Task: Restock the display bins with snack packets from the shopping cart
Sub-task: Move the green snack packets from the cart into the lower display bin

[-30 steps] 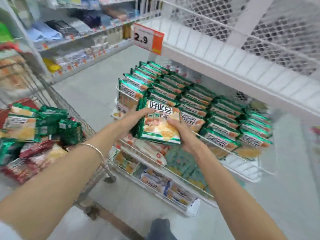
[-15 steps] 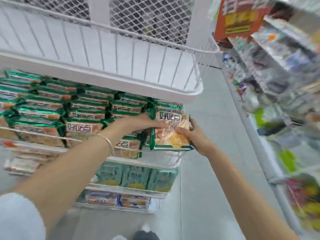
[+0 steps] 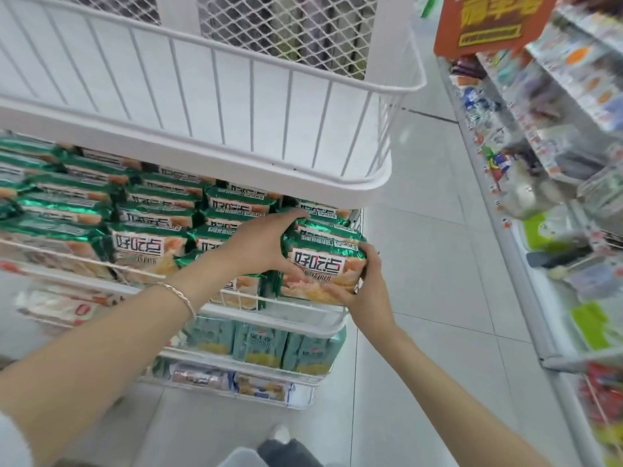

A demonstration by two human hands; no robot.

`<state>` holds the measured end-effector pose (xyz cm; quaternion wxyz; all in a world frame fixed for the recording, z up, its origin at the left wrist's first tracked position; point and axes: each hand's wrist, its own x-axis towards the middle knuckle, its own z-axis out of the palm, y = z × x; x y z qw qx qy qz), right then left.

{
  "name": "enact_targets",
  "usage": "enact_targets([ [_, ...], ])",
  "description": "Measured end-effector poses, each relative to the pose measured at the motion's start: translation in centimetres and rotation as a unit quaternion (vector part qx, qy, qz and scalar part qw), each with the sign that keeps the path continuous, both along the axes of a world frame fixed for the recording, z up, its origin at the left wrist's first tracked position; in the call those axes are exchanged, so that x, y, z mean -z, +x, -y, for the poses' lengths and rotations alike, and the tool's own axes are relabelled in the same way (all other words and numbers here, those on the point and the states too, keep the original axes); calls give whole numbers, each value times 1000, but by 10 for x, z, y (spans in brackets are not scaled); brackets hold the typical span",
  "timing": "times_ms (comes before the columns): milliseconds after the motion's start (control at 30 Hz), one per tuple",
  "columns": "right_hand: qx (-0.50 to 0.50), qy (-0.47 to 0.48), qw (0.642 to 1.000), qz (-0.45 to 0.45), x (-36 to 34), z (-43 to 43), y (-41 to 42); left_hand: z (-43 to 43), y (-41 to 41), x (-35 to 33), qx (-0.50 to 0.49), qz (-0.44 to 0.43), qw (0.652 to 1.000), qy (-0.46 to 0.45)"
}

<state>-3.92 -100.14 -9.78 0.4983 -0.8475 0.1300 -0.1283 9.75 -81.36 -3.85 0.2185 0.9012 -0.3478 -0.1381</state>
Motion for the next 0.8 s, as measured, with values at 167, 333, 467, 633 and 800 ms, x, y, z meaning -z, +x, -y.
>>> enact_targets([
  [167, -21, -69, 997, 2, 14, -18, -20, -8, 1, 5, 83, 75, 989, 92],
  [333, -7, -186, 982, -13, 3, -11, -12, -26, -4, 14, 89, 72, 984, 136],
  [467, -63, -396, 915, -54, 4, -24, 7, -23, -10, 28, 127, 173, 968, 134],
  [633, -116, -446, 886, -47, 11, -33, 9, -46, -9, 55, 112, 181, 964, 157],
  [800, -134, -436, 885, -97, 20, -20, 5, -29, -8, 53, 133, 168, 955, 204],
])
